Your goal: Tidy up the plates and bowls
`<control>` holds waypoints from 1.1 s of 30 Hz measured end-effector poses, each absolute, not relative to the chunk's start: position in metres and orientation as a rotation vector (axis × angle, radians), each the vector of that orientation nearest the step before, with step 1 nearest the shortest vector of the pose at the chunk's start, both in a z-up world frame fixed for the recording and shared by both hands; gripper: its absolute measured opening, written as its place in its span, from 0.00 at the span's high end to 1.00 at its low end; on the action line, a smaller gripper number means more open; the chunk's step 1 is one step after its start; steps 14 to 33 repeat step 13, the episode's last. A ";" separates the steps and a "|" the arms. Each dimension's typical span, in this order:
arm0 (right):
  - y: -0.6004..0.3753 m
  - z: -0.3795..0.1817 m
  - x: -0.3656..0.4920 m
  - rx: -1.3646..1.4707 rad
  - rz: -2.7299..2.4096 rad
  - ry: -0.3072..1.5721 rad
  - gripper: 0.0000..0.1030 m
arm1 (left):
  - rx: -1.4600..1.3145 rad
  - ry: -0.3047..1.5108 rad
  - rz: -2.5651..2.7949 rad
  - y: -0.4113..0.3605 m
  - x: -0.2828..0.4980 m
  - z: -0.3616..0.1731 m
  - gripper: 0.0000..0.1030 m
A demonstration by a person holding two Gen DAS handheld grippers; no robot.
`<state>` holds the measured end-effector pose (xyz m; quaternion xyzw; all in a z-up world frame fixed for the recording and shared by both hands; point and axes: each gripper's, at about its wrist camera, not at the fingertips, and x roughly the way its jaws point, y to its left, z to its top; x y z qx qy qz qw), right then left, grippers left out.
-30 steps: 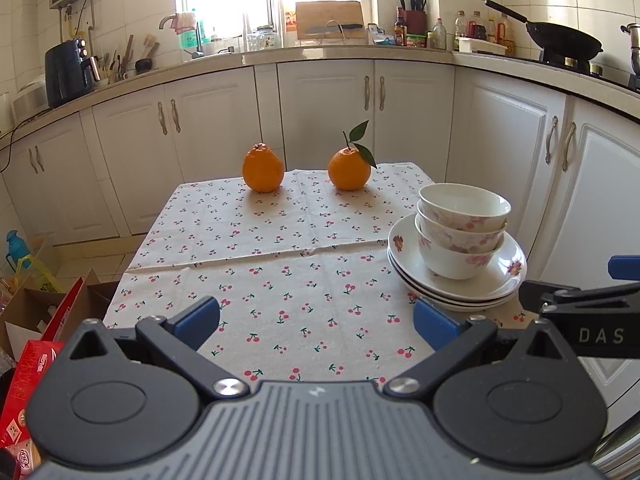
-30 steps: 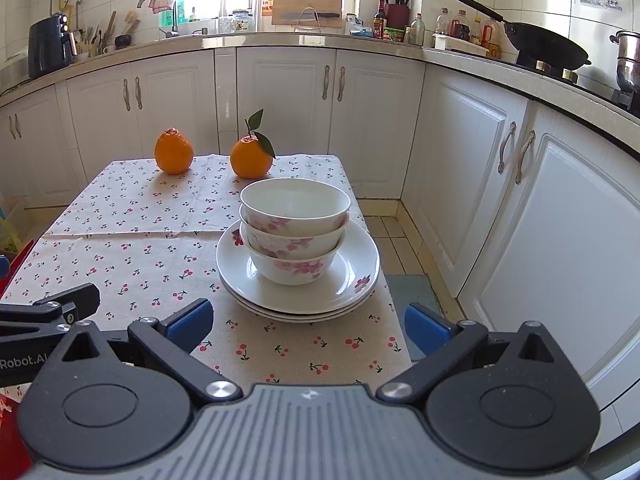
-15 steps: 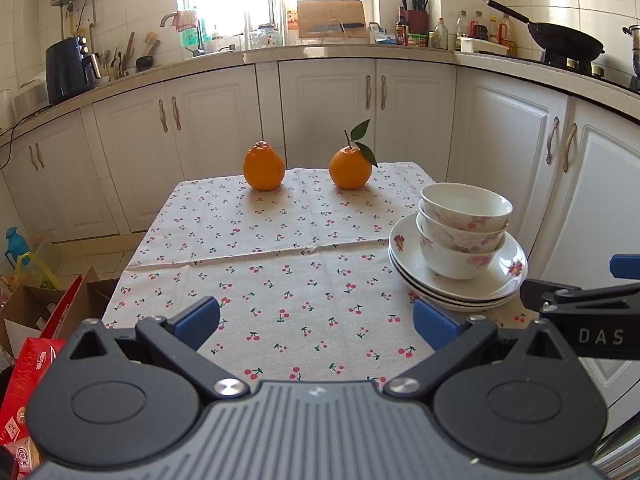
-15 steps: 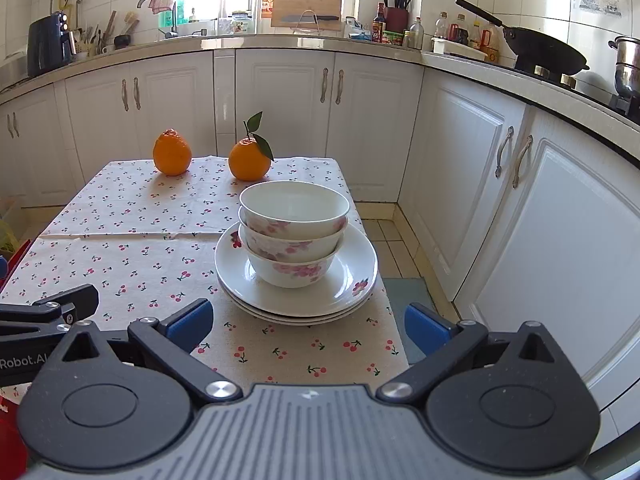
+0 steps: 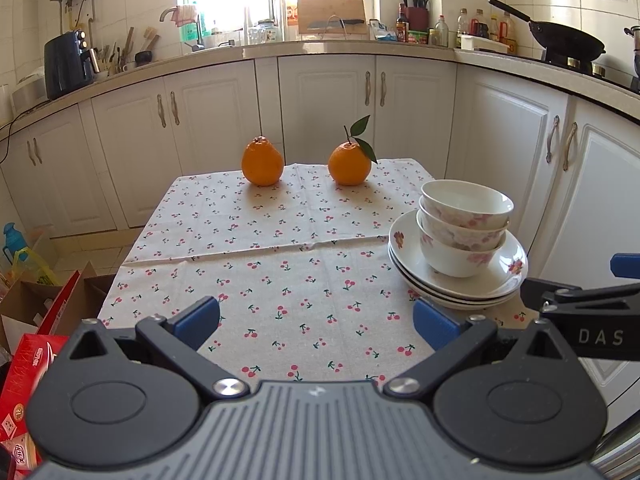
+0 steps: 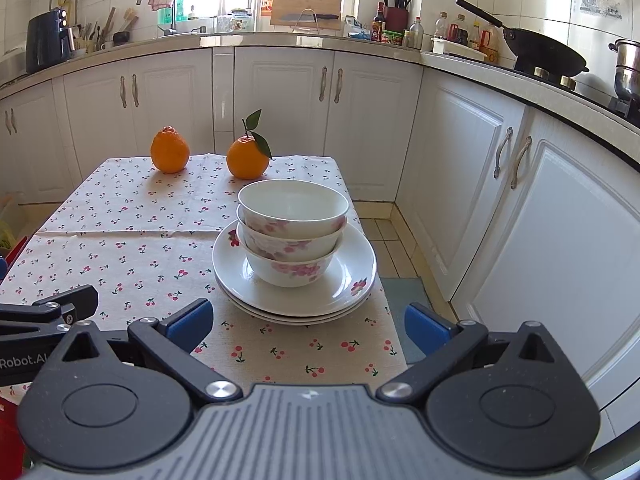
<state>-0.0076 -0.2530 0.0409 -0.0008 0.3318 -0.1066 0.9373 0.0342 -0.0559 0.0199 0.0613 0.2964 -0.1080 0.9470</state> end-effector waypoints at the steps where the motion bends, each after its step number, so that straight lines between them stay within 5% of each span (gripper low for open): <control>1: -0.253 0.041 -0.007 -0.003 -0.218 0.678 0.00 | 0.124 0.605 -0.220 -0.056 0.035 0.020 0.01; 33: -0.251 0.040 -0.005 -0.011 -0.224 0.685 0.00 | 0.115 0.619 -0.225 -0.054 0.038 0.017 0.01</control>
